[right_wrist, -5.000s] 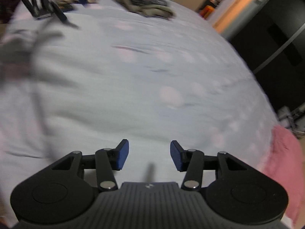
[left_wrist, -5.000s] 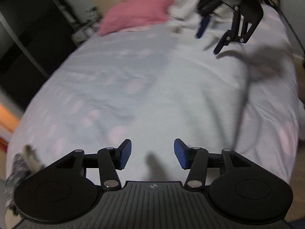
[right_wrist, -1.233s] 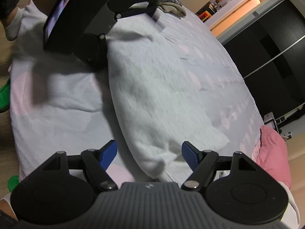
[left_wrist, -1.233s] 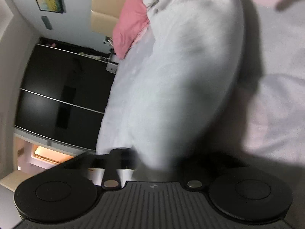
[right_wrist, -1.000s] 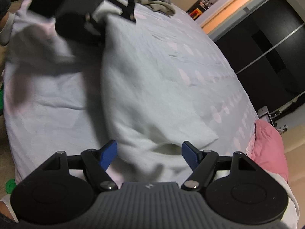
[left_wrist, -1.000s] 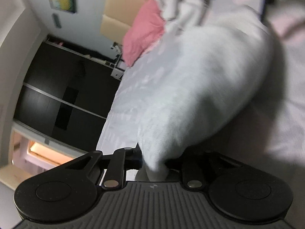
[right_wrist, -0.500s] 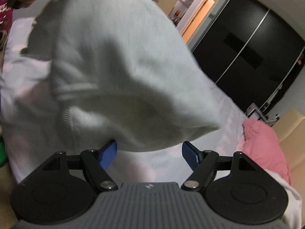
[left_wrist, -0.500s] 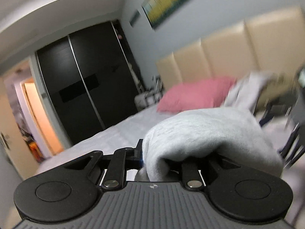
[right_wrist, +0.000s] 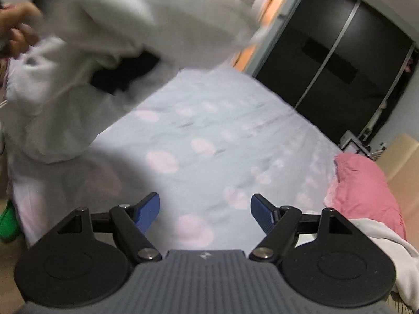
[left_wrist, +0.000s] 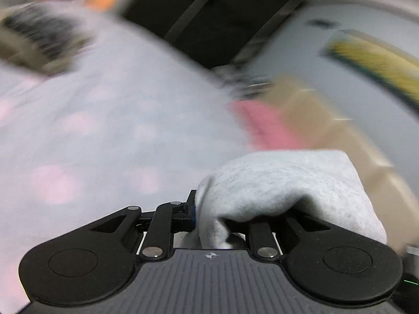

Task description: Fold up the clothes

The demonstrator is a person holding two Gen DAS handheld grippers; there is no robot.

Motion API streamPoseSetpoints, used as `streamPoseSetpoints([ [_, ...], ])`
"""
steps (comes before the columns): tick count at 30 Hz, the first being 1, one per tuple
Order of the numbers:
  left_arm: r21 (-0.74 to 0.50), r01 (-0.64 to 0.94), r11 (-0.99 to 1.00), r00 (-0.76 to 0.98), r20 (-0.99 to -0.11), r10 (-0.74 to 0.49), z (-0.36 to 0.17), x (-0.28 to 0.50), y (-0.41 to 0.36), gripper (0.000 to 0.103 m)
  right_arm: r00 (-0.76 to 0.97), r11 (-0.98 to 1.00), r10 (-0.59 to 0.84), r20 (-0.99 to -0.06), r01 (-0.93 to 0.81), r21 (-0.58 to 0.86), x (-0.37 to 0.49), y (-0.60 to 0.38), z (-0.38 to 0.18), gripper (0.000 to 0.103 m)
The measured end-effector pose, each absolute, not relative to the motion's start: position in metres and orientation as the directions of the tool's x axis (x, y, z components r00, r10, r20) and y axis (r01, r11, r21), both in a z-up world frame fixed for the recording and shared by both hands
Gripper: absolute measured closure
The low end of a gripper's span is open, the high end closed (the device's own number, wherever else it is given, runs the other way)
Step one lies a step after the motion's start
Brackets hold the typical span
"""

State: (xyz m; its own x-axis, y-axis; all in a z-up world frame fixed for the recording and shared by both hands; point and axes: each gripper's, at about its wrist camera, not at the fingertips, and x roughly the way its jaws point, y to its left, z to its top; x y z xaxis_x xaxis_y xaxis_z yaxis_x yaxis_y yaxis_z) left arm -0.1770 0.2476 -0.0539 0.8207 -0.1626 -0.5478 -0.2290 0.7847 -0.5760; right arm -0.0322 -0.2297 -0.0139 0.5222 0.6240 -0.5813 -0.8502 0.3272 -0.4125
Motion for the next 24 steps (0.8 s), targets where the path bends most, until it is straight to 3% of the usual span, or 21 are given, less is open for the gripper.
streamPoseSetpoints([
  [2,-0.539,-0.419,0.731,0.739,-0.67,-0.071,-0.087,-0.169,0.282,0.088,0.49,0.291,0.621,-0.612,-0.869,-0.4,-0.031,-0.215,-0.019,0.024],
  [4,-0.552,-0.486,0.677,0.713,-0.699,-0.058,-0.11,-0.169,0.304,0.087,0.445,0.257,0.626,-0.64,-0.893,-0.37,-0.033,-0.203,-0.027,0.024],
  [8,-0.543,-0.438,0.716,0.719,-0.69,-0.084,-0.129,-0.175,0.318,0.079,0.314,0.211,0.639,-0.702,-0.949,-0.233,-0.033,-0.162,-0.039,0.024],
  [13,-0.666,-0.416,0.618,0.751,-0.636,-0.179,-0.139,-0.195,0.341,0.075,0.088,0.221,0.66,-0.746,-0.972,0.081,-0.012,-0.079,-0.058,0.024],
  [18,-0.713,-0.412,0.567,0.771,-0.605,-0.201,-0.137,-0.222,0.344,0.074,-0.078,0.293,0.663,-0.744,-0.888,0.354,0.009,0.007,-0.092,0.024],
  [24,-0.748,-0.395,0.533,0.77,-0.586,-0.251,-0.139,-0.237,0.33,0.073,-0.229,0.371,0.625,-0.747,-0.754,0.541,0.021,0.061,-0.138,0.025],
])
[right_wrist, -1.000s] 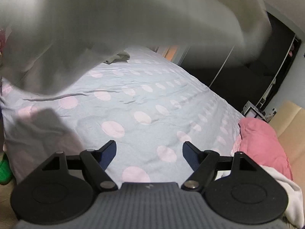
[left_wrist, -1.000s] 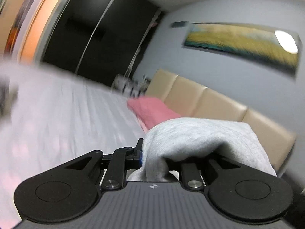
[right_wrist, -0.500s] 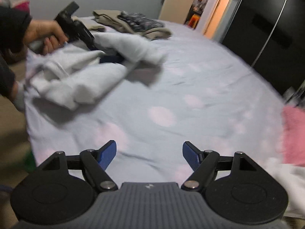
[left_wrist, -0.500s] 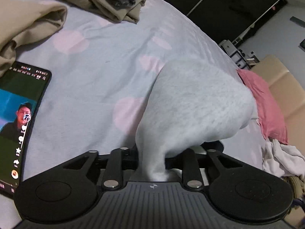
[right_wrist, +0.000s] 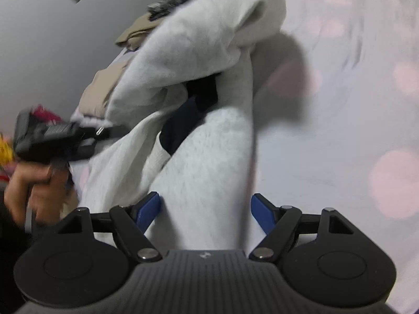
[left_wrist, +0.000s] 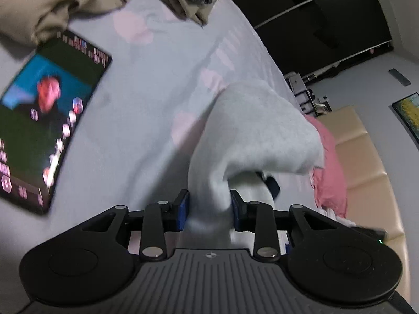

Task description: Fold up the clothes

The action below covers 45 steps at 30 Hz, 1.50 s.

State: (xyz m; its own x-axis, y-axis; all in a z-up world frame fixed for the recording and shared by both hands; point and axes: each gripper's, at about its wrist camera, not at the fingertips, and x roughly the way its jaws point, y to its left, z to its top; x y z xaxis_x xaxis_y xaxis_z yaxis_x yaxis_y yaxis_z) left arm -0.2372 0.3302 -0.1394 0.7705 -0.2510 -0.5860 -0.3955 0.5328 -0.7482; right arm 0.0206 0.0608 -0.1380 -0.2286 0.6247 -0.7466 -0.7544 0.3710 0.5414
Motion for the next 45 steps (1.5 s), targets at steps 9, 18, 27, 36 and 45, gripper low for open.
streamPoseSetpoints([
  [9,-0.904,-0.34,0.259,0.769,-0.426,-0.477,-0.155,-0.235,0.323,0.088,-0.335,0.33,0.664,-0.668,-0.671,0.664,0.022,0.039,-0.101,0.071],
  [18,-0.867,-0.306,0.394,0.634,-0.494,-0.595,-0.155,-0.229,0.237,0.082,-0.311,0.4,0.66,-0.684,-0.625,0.671,0.035,-0.082,-0.056,0.071],
  [27,-0.75,-0.436,0.497,0.633,-0.648,-0.424,-0.156,-0.267,0.245,0.071,-0.254,0.423,0.527,-0.811,-0.749,0.51,0.023,-0.101,-0.101,0.04],
  [36,-0.733,-0.34,0.589,0.736,-0.597,-0.319,-0.117,-0.237,0.291,0.051,-0.166,0.335,0.631,-0.758,-0.823,0.459,0.086,-0.053,-0.063,0.023],
  [45,-0.729,-0.27,0.629,0.713,-0.59,-0.378,-0.133,-0.202,0.302,0.043,-0.298,0.155,0.564,-0.77,-0.878,0.453,0.126,0.063,-0.076,0.017],
])
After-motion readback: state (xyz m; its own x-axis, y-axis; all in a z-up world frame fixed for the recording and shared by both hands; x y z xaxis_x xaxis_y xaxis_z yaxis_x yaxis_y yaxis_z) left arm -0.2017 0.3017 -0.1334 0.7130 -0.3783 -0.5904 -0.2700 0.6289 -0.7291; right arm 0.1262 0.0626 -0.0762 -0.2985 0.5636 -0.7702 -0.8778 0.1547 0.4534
